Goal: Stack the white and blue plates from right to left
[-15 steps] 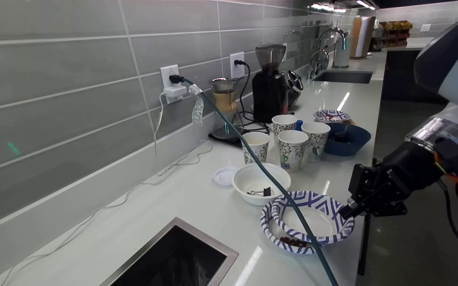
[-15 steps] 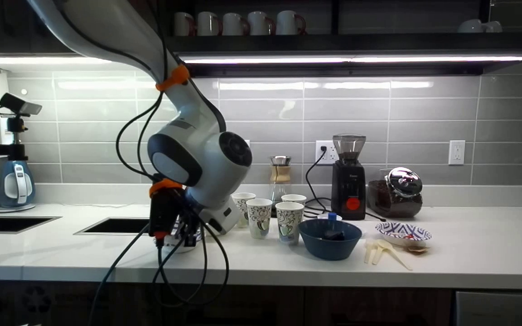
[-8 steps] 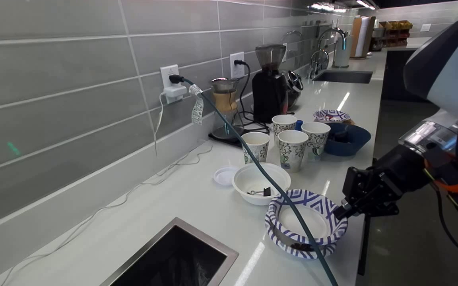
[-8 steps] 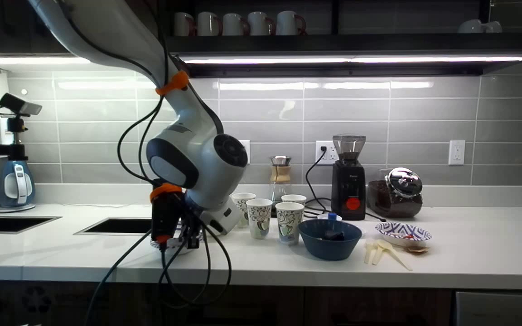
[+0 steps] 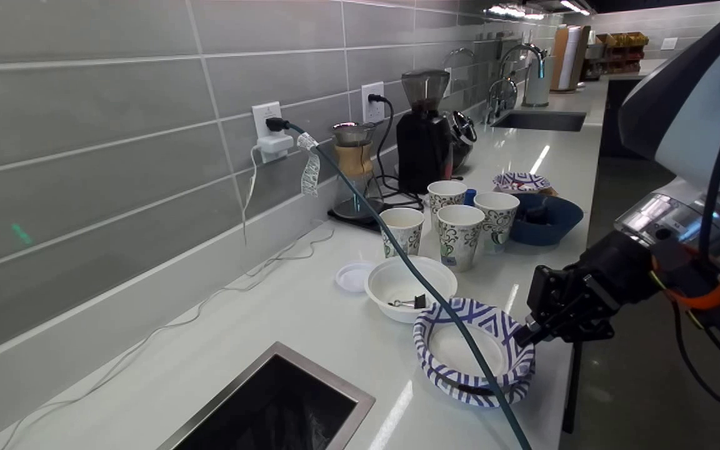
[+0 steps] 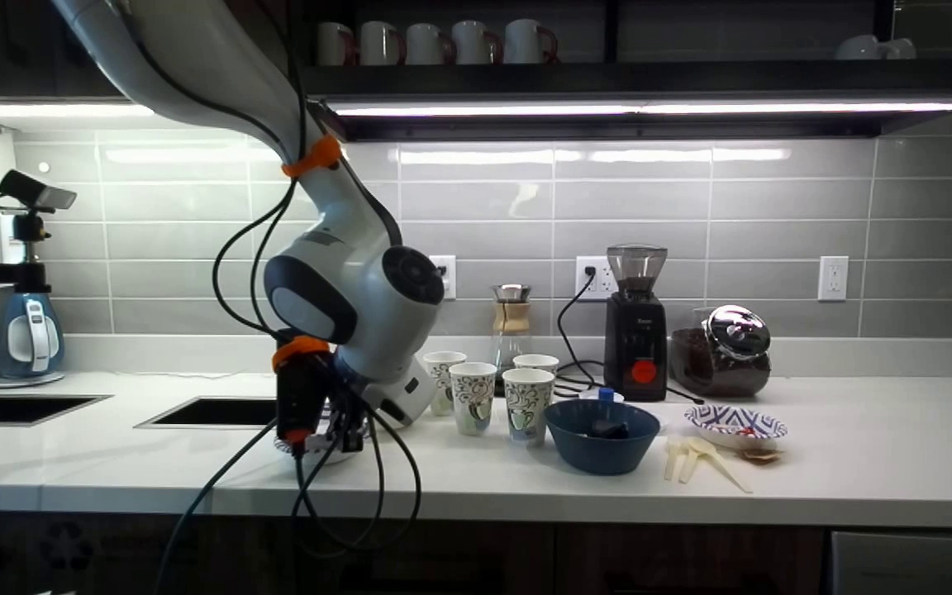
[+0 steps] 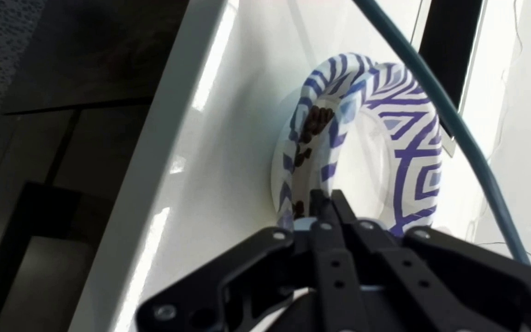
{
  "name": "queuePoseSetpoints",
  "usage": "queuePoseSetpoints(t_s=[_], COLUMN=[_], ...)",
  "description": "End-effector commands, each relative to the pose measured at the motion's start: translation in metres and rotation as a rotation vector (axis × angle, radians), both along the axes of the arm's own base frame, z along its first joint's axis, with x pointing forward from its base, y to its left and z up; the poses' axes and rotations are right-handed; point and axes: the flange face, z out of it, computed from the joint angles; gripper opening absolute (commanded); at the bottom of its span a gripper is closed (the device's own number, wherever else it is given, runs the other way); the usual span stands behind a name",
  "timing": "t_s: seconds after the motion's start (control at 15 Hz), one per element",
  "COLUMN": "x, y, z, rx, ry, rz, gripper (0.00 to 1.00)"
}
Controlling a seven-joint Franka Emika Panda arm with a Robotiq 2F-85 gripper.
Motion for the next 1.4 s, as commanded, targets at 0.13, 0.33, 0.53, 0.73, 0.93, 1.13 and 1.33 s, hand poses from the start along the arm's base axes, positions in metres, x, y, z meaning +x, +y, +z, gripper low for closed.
queuePoseSetpoints(t_s=[0.13,0.33,0.53,0.73,0.93,1.13,1.33], x=[0.005,0.007,0.010,0.013,0.019,0.012,-0.003], y=[0.000,0.001,-0.002,-0.008,-0.014,-0.014,-0.017], z=[0.000,0.012,0.037,0.069,0.099,0.132,0.175], rx=[-0.017,-0.010,-0.043,-0.099,-0.161,-0.257,-0.394], ry=[-0.029,-0.031,-0.035,-0.076,-0.146,-0.189,-0.282], rz=[-0.010,-0.006,-0.001,0.014,0.021,0.090,0.176], gripper=[0.28,0.48,0.69,0.89,1.00,1.00,1.00])
